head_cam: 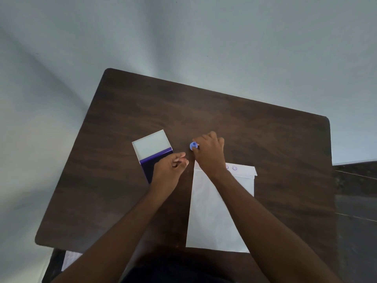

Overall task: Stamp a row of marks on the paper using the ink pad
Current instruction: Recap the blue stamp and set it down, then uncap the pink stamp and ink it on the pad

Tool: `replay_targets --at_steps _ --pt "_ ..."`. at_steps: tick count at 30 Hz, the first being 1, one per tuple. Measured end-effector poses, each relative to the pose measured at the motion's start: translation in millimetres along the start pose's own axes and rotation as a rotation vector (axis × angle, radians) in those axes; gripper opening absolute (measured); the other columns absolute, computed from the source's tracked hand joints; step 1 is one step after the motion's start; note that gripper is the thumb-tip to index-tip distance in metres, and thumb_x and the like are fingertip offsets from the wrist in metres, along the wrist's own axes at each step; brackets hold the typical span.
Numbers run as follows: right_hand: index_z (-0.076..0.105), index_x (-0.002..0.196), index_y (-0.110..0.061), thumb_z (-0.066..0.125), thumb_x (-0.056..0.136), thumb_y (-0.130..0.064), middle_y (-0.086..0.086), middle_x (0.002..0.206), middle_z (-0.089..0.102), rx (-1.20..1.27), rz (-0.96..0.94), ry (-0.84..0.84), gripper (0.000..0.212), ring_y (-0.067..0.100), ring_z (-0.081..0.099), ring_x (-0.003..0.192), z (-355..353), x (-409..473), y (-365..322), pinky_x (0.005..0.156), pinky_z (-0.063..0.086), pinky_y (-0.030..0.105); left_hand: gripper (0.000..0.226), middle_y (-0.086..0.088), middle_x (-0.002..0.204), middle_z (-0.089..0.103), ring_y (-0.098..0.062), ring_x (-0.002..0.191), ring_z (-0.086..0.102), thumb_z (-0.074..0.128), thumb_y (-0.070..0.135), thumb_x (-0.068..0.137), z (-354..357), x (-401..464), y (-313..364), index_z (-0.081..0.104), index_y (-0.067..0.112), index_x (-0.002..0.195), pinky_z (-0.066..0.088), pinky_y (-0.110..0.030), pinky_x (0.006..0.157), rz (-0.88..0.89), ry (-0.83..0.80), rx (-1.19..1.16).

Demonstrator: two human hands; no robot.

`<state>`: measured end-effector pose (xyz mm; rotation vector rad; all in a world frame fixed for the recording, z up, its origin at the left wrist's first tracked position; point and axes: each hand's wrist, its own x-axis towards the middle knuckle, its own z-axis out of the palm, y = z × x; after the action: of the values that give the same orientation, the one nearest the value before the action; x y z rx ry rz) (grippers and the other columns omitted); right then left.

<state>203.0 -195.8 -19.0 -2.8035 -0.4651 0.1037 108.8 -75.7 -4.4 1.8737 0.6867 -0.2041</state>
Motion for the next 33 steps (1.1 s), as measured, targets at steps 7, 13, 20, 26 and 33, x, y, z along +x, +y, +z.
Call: replay_targets --at_steps 7,13,20,26,33 --pt "0.069 0.102 -0.013 0.063 0.089 -0.030 0.007 0.114 0.068 -0.037 0.018 -0.054 0.023 0.026 0.052 0.111 8.8 8.8 2.4 0.094 0.039 0.043 0.032 0.003 0.114 0.071 -0.011 0.099 0.066 0.067 0.027 0.089 2.2 1.2 -0.9 0.067 0.018 0.120 0.055 -0.031 0.090 -0.025 0.007 0.030" --pt "0.063 0.116 -0.019 0.066 0.084 -0.033 0.005 0.126 0.060 0.031 0.085 -0.111 0.035 0.026 0.046 0.118 8.1 10.5 3.0 0.099 0.035 0.043 0.032 0.006 0.111 0.072 -0.007 0.095 0.067 0.068 0.028 0.088 2.2 1.2 -1.5 0.068 0.019 0.119 0.054 -0.022 0.084 -0.028 -0.015 0.026" --pt "0.062 0.117 -0.010 0.066 0.086 -0.012 0.013 0.127 0.056 0.179 0.183 -0.081 0.031 0.028 0.045 0.116 -0.4 6.0 11.4 0.095 0.040 0.034 0.032 0.013 0.104 0.071 0.004 0.088 0.064 0.070 0.027 0.087 -1.9 2.9 2.0 0.068 0.021 0.118 0.047 -0.006 0.068 -0.002 -0.016 0.026" --pt "0.064 0.112 -0.005 0.059 0.094 -0.021 0.013 0.120 0.062 0.143 0.248 -0.164 0.024 0.021 0.054 0.106 -2.4 7.9 18.2 0.086 0.040 0.023 0.030 0.024 0.093 0.067 0.007 0.087 0.065 0.071 0.028 0.086 -12.1 -8.3 -0.4 0.069 0.024 0.115 0.047 -0.004 0.066 0.008 -0.036 0.017" --pt "0.077 0.091 -0.015 0.079 0.077 -0.027 -0.003 0.077 0.075 0.915 0.664 0.030 0.019 0.016 0.069 0.065 -32.5 -24.3 8.7 0.060 0.055 0.021 0.035 0.022 0.105 0.068 0.008 0.094 0.063 0.068 0.032 0.088 -23.1 -25.3 -3.7 0.064 0.029 0.123 0.051 -0.008 0.078 0.085 -0.116 0.040"
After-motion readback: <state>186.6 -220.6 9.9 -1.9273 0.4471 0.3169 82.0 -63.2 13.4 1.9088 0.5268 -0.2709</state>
